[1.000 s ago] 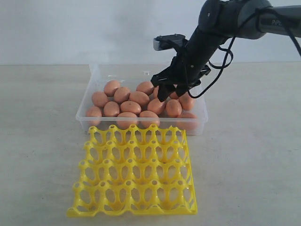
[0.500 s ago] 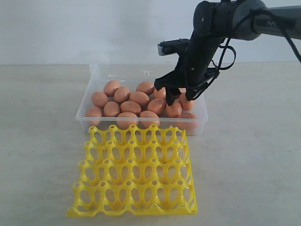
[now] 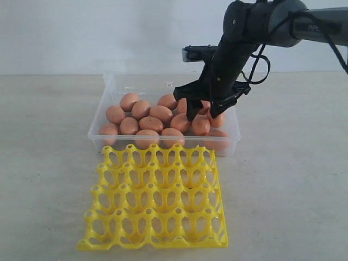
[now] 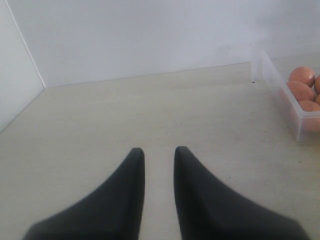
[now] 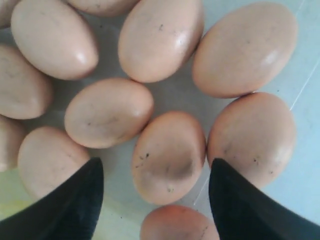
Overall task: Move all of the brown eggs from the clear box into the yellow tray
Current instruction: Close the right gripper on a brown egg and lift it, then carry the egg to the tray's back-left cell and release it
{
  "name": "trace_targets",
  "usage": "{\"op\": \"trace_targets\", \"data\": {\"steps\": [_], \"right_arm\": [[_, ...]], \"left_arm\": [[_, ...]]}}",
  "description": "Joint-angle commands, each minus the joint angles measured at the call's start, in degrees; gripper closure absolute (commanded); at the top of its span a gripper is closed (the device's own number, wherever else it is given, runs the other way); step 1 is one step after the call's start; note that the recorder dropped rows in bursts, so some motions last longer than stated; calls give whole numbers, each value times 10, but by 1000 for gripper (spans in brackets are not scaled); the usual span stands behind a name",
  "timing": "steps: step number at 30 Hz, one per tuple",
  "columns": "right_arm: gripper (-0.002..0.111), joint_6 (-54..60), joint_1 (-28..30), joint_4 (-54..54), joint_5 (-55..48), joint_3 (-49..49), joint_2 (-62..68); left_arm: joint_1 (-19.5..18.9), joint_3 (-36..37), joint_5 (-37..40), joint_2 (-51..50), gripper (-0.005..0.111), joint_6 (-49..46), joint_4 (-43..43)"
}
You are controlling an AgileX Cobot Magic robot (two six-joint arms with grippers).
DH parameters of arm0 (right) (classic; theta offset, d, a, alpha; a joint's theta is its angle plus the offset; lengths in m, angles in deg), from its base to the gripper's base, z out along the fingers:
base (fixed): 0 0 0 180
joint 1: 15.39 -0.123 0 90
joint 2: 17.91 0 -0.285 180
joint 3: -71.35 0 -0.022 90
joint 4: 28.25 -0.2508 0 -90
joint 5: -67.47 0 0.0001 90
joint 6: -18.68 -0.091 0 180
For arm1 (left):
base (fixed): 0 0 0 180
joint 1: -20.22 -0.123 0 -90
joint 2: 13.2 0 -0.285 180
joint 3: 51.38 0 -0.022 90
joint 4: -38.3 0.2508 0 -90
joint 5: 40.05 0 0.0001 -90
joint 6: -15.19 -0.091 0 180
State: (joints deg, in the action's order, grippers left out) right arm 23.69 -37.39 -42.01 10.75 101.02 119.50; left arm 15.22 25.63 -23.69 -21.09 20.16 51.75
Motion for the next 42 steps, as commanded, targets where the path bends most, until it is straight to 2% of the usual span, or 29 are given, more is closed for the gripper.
{"op": "trace_targets", "data": {"steps": [1, 8, 10, 12, 16, 27, 32, 34, 42], "right_arm": [[49, -10, 0, 9, -6, 3, 29], [49, -50, 0, 8, 32, 3, 54], [52, -57, 0, 8, 33, 3, 59], [64, -58, 0, 8, 33, 3, 63], [108, -60, 0, 8, 41, 3, 64], [109, -41, -2, 9, 47, 4, -12], [109, -10, -37, 41, 67, -18, -64], [109, -9, -67, 70, 126, -61, -91], [109, -6, -182, 90, 645, -299, -146]], "left_arm": [[-2, 2, -1, 1, 85, 1, -1], [-2, 2, -1, 1, 85, 1, -1], [-2, 2, -1, 1, 85, 1, -1], [-2, 2, -1, 1, 85, 1, -1], [-2, 2, -1, 1, 85, 1, -1], [-2, 2, -1, 1, 85, 1, -1], [-2, 2, -1, 1, 85, 1, -1], [-2, 2, -1, 1, 85, 1, -1], [-2, 2, -1, 1, 85, 1, -1]]}}
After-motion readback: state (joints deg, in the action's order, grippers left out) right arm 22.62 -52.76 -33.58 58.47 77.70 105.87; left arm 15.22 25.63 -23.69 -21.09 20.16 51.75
